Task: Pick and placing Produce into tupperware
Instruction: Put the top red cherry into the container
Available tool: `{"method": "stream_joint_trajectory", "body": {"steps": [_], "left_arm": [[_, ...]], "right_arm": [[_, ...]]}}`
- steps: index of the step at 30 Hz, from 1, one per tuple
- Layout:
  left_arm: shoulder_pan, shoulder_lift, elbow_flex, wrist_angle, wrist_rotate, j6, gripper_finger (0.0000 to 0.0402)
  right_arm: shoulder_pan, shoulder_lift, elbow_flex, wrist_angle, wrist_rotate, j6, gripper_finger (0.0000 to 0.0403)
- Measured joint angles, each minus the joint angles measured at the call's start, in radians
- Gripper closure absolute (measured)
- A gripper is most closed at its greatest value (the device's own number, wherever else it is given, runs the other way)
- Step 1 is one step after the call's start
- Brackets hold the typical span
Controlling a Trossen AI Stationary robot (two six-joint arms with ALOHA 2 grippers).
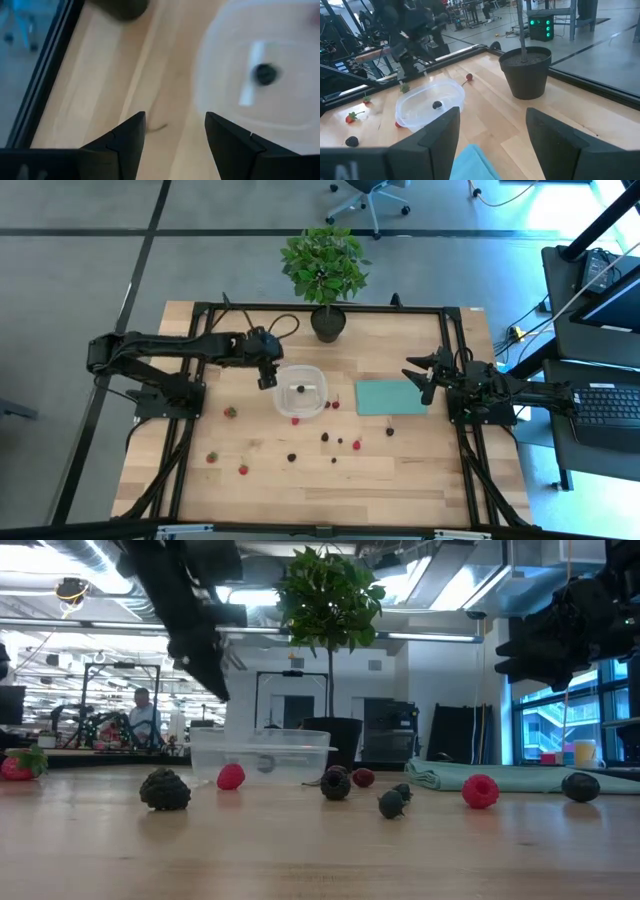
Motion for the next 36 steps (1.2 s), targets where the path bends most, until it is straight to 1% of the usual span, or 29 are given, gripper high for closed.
{"method": "stream_joint_trajectory", "body": {"steps": [3, 6, 10, 16, 18, 23, 32, 36], "left_arm": [[0.073, 0.03, -0.001, -0.032, 0.001, -0.005, 0.0208], [0.134, 0.068, -0.001, -0.04, 0.015, 0.111, 0.0208], [0.202, 0.109, -0.001, -0.037, 0.098, 0.193, 0.0209], [0.276, 0.153, -0.001, -0.01, 0.161, 0.244, 0.0209], [0.294, 0.162, -0.001, 0.011, 0.185, 0.268, 0.0209], [0.315, 0.18, -0.001, 0.048, 0.202, 0.406, 0.0209], [0.326, 0.208, -0.001, 0.08, 0.251, 0.505, 0.0209], [0.326, 0.235, -0.001, 0.104, 0.27, 0.521, 0.0209]], "right_arm": [[0.0, 0.0, 0.0, 0.0, 0.0, 0.0, 0.0173], [0.0, 0.0, 0.0, 0.0, 0.0, 0.0, 0.0173], [0.0, 0.0, 0.0, 0.0, 0.0, 0.018, 0.0173], [0.0, 0.0, 0.0, 0.0, 0.0, -0.003, 0.0173], [0.0, 0.0, 0.0, 0.0, 0.0, -0.004, 0.0173], [0.0, 0.0, 0.0, 0.0, 0.0, -0.006, 0.0173], [0.0, 0.0, 0.0, 0.0, 0.0, -0.012, 0.0173], [0.0, 0.0, 0.0, 0.0, 0.0, -0.024, 0.0173]]}}
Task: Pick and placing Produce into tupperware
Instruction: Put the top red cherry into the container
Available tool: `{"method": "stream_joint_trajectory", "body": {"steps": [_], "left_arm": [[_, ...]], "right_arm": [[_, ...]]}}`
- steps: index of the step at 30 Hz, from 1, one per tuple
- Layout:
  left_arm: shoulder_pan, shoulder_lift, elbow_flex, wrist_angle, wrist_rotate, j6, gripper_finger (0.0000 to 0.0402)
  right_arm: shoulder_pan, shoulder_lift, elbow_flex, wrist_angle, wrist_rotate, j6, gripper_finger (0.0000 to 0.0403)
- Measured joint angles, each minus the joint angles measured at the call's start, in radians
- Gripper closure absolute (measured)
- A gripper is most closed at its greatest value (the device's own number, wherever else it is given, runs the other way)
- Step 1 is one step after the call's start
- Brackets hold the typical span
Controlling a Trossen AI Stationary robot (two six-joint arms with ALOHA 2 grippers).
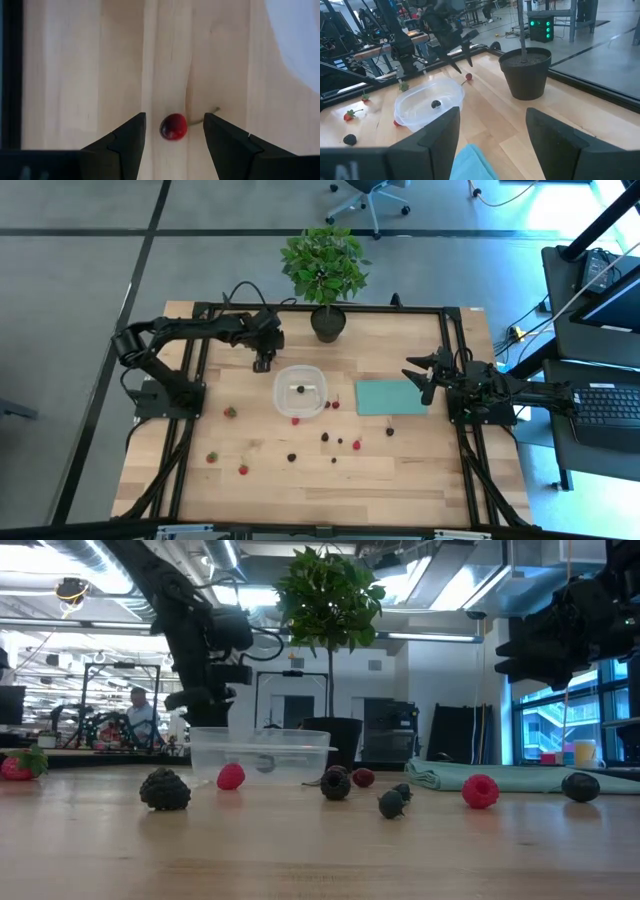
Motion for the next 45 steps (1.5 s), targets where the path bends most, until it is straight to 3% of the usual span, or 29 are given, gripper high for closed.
{"method": "stream_joint_trajectory", "body": {"steps": [17, 31, 45], "left_arm": [[0.0, 0.12, 0.001, 0.003, -0.01, 0.01, 0.0209], [0.0, 0.134, 0.003, 0.005, -0.009, 0.009, 0.0213], [-0.001, 0.136, 0.001, 0.0, 0.0, 0.006, 0.0308]], "right_arm": [[0.0, 0.0, 0.0, 0.0, 0.0, -0.006, 0.0173], [0.0, 0.0, 0.0, 0.0, 0.0, -0.006, 0.0173], [0.0, 0.0, 0.0, 0.0, 0.0, -0.006, 0.0173]]}}
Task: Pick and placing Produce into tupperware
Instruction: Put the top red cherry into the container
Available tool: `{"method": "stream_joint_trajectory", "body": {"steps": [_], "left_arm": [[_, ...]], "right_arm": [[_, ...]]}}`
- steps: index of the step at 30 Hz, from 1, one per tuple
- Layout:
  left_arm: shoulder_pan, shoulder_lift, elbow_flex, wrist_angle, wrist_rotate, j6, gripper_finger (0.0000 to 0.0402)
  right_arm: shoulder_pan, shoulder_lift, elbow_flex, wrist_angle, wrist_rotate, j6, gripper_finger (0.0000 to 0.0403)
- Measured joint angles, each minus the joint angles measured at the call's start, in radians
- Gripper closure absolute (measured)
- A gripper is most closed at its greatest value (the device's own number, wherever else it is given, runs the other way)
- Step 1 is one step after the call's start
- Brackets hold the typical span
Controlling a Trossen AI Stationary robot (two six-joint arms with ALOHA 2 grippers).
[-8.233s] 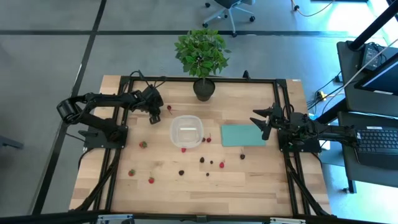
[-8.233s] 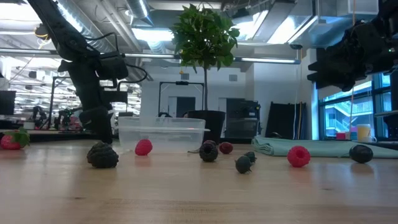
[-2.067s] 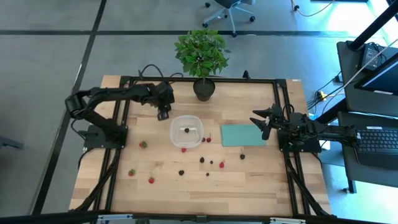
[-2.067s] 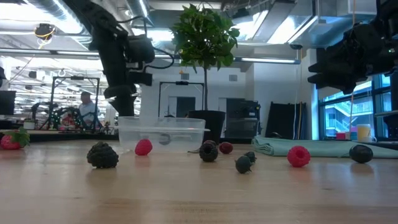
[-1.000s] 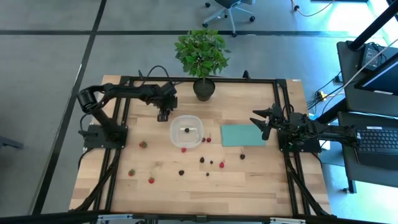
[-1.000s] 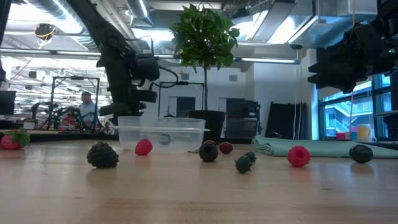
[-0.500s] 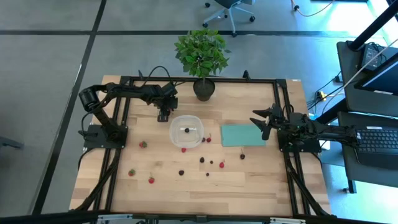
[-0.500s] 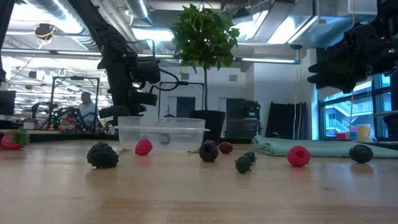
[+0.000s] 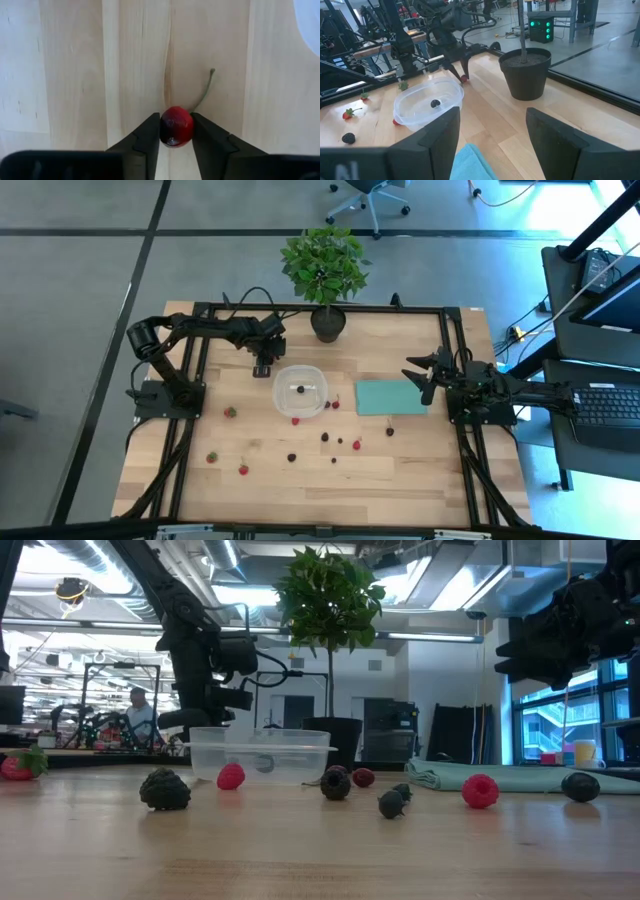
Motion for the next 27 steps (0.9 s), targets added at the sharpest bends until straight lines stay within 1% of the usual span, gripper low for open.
{"method": "stream_joint_trajectory", "body": {"steps": [4, 10, 16, 18, 20, 23, 27], "left_arm": [[0.0, 0.0, 0.0, 0.002, -0.001, -0.001, 0.0321], [0.0, -0.014, 0.0, -0.005, -0.01, -0.023, 0.0321], [-0.006, -0.085, 0.048, -0.093, -0.092, -0.028, 0.0323], [-0.014, -0.104, 0.066, -0.134, -0.104, -0.045, 0.0323], [-0.028, -0.127, 0.092, -0.141, -0.105, -0.072, 0.0321], [-0.07, -0.148, 0.124, -0.145, -0.086, -0.123, 0.0318], [-0.149, -0.151, 0.154, -0.13, -0.01, -0.134, 0.032]], "right_arm": [[0.0, 0.0, 0.0, 0.0, 0.0, 0.0, 0.0173], [0.0, 0.0, 0.0, 0.0, 0.0, 0.001, 0.0173], [0.0, 0.0, 0.0, 0.0, 0.0, 0.026, 0.0173], [0.0, 0.0, 0.0, 0.0, 0.0, 0.027, 0.0173], [0.0, 0.0, 0.0, 0.0, 0.0, 0.027, 0.0173], [0.0, 0.0, 0.0, 0.0, 0.0, 0.028, 0.0173], [0.0, 0.0, 0.0, 0.0, 0.0, 0.029, 0.0173]]}}
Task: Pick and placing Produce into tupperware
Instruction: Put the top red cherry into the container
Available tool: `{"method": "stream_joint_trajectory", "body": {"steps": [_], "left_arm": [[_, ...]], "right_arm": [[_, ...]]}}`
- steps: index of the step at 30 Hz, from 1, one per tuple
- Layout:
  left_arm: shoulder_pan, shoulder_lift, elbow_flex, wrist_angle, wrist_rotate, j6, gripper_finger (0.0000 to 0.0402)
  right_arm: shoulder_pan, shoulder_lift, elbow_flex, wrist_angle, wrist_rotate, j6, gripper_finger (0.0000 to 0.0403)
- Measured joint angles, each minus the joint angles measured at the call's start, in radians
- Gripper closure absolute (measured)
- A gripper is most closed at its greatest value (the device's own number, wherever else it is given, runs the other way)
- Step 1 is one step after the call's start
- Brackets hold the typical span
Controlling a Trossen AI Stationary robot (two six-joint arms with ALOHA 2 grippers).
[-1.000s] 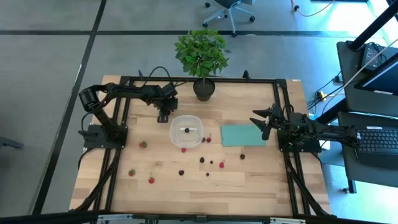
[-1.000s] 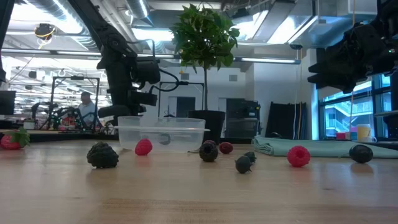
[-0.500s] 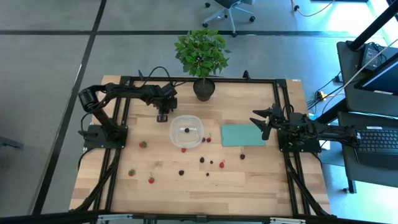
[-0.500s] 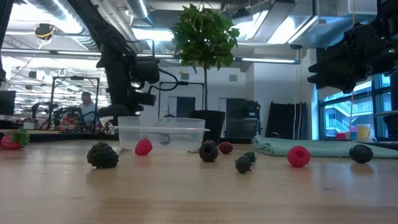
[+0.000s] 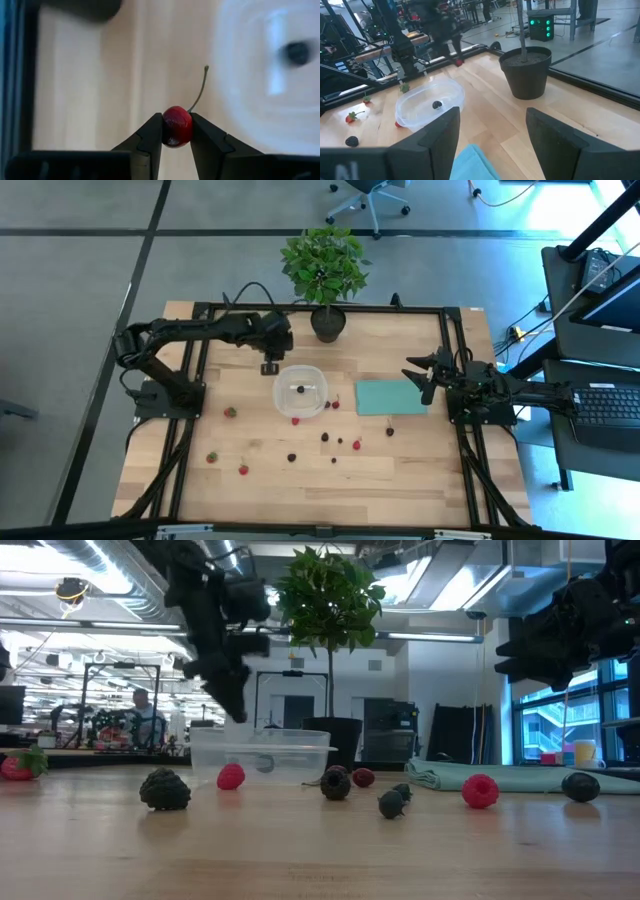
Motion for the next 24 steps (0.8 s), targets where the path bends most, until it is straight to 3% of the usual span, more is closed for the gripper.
{"method": "stream_joint_trajectory", "body": {"steps": [4, 12, 24], "left_arm": [[-0.102, 0.008, 0.002, 0.055, 0.053, -0.035, 0.0321], [-0.269, 0.01, 0.002, 0.113, 0.047, -0.113, 0.0314], [-0.304, 0.01, -0.07, 0.148, -0.005, -0.231, 0.0313]], "right_arm": [[0.0, 0.0, 0.0, 0.0, 0.0, 0.0, 0.0173], [0.0, 0.0, 0.0, 0.0, 0.0, 0.001, 0.0173], [0.0, 0.0, 0.0, 0.0, 0.0, 0.0, 0.0173]]}}
